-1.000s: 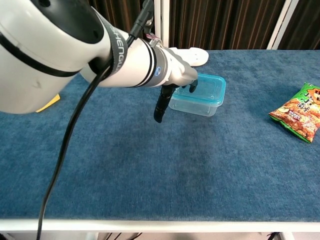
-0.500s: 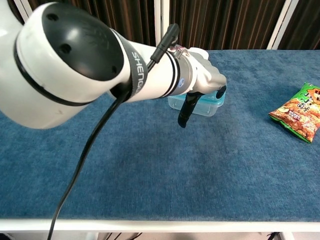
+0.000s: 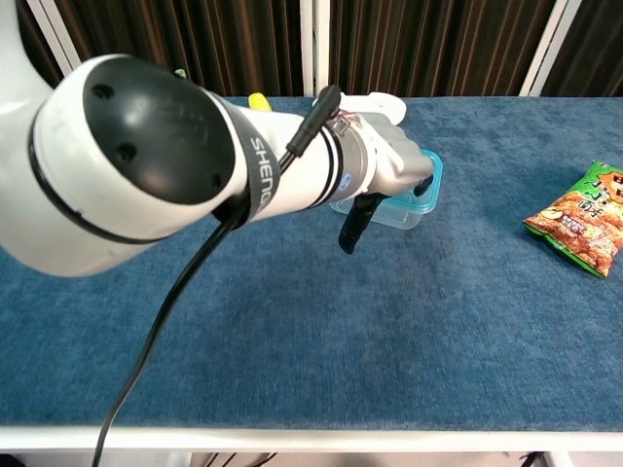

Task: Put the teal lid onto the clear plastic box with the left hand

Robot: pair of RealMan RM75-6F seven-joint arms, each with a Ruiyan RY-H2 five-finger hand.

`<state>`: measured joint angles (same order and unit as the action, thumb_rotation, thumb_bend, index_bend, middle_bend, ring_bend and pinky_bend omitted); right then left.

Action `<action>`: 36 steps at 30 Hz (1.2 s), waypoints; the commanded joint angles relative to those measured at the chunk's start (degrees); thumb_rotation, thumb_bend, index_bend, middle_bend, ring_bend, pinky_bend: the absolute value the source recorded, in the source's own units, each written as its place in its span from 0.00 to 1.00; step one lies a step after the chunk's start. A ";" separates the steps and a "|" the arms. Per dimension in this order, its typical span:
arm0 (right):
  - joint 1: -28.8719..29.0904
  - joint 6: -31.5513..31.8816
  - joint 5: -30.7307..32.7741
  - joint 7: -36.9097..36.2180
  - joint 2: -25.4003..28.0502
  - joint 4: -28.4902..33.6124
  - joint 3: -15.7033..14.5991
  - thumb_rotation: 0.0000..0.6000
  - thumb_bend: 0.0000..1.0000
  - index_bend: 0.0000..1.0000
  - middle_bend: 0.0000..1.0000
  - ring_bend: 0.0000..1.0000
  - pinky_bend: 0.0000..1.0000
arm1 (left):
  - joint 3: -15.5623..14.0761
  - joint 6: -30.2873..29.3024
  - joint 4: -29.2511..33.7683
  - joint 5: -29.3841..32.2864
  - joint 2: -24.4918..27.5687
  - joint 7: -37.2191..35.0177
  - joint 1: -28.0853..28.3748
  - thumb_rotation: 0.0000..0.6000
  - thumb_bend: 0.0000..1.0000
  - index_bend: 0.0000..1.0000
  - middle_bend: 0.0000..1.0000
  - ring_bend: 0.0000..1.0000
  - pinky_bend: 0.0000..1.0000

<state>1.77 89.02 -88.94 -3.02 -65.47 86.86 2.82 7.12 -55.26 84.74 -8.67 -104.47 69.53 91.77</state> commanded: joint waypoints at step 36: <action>2.90 -4.51 0.95 -10.71 1.70 -4.19 1.00 1.00 0.13 0.00 0.01 0.00 0.00 | -14.56 -33.44 4.83 -53.11 28.13 -52.67 -49.43 1.00 0.01 0.16 0.12 0.00 0.03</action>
<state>4.51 84.61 -87.83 -13.49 -63.60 82.87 3.85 -2.47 -82.07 93.45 -55.38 -78.83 22.94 49.72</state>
